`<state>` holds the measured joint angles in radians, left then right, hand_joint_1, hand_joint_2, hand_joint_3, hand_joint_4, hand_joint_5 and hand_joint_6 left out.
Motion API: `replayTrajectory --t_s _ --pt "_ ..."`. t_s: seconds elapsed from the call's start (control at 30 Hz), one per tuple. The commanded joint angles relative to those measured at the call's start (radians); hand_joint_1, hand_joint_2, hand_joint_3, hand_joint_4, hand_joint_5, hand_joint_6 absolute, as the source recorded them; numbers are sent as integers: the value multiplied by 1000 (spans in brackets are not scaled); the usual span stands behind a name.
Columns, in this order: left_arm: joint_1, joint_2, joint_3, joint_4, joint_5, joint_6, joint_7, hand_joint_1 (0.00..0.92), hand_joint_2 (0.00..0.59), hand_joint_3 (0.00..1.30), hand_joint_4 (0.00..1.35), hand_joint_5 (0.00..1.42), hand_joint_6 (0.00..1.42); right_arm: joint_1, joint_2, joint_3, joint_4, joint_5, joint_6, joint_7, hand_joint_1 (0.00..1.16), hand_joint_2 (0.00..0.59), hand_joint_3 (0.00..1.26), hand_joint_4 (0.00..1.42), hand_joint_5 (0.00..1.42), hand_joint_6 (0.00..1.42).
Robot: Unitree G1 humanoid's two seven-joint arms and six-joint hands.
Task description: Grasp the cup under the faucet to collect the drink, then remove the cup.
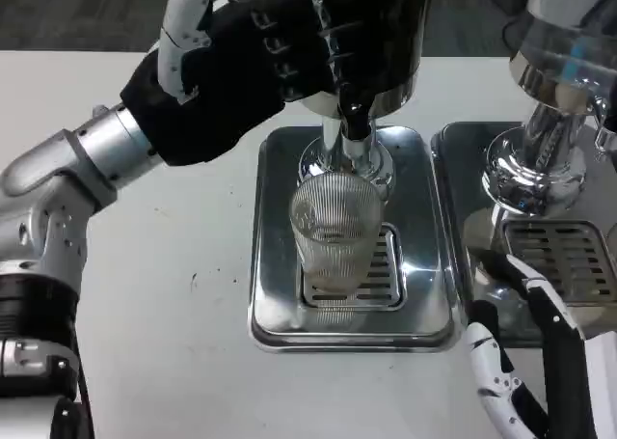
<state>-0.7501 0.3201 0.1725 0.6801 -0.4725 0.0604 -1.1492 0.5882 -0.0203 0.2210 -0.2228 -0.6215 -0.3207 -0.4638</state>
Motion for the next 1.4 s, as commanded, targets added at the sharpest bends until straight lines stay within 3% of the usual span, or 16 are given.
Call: replayTrajectory --t_s 0.03,0.6,1.4 --pt "-19 -15 -7 29 30 -42 16 0 93 261 124 129 157 4 -4 1 -11 5 -10 -3 314 430 295 270 210 128" --pt "-25 -47 -34 143 103 -173 14 0 92 250 110 124 142 9 -3 1 -9 12 -8 0 314 430 295 270 210 128" --pt "17 -46 -132 125 215 -431 21 0 87 250 99 106 127 46 -7 0 -31 23 -6 9 315 430 295 280 210 128"
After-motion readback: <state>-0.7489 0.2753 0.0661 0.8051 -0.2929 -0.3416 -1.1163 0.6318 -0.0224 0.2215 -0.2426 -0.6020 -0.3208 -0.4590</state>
